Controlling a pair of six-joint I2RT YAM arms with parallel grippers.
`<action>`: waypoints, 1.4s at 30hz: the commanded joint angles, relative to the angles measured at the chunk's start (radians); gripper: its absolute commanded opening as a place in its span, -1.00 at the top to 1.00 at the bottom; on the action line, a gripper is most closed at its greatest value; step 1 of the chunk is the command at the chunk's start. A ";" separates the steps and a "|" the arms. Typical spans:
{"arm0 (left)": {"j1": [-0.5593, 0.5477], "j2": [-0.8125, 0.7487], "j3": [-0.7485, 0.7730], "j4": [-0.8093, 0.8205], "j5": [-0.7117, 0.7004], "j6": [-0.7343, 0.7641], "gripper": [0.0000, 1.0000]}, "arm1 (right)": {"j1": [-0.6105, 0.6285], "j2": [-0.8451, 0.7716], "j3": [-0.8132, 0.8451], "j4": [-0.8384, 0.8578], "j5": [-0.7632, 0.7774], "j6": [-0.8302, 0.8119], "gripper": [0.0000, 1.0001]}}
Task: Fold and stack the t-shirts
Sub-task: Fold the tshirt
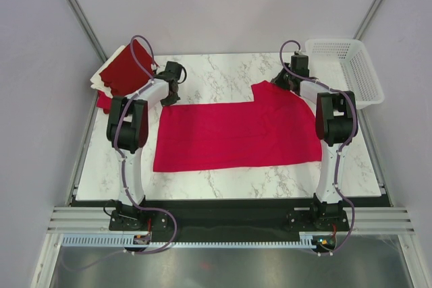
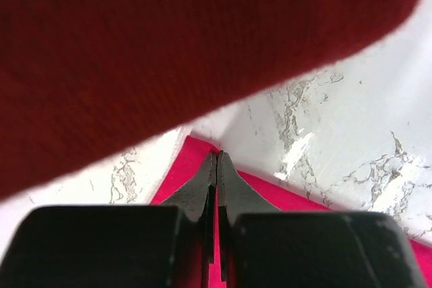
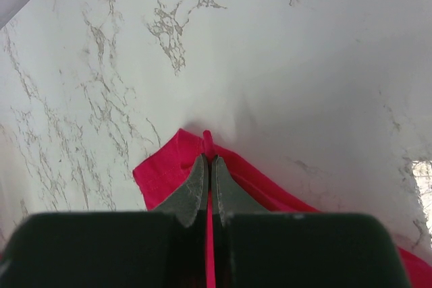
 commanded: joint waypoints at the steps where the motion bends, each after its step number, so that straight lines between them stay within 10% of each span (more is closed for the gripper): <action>1: 0.000 0.019 0.041 -0.004 -0.010 -0.011 0.96 | -0.005 0.007 0.021 0.030 -0.022 0.004 1.00; 15: 0.000 -0.136 -0.011 -0.026 0.065 0.043 0.95 | -0.008 -0.203 -0.013 -0.040 -0.077 -0.025 1.00; 42: 0.001 -0.395 -0.286 -0.056 0.018 0.030 0.95 | -0.099 -1.109 -0.724 -0.289 0.312 -0.113 1.00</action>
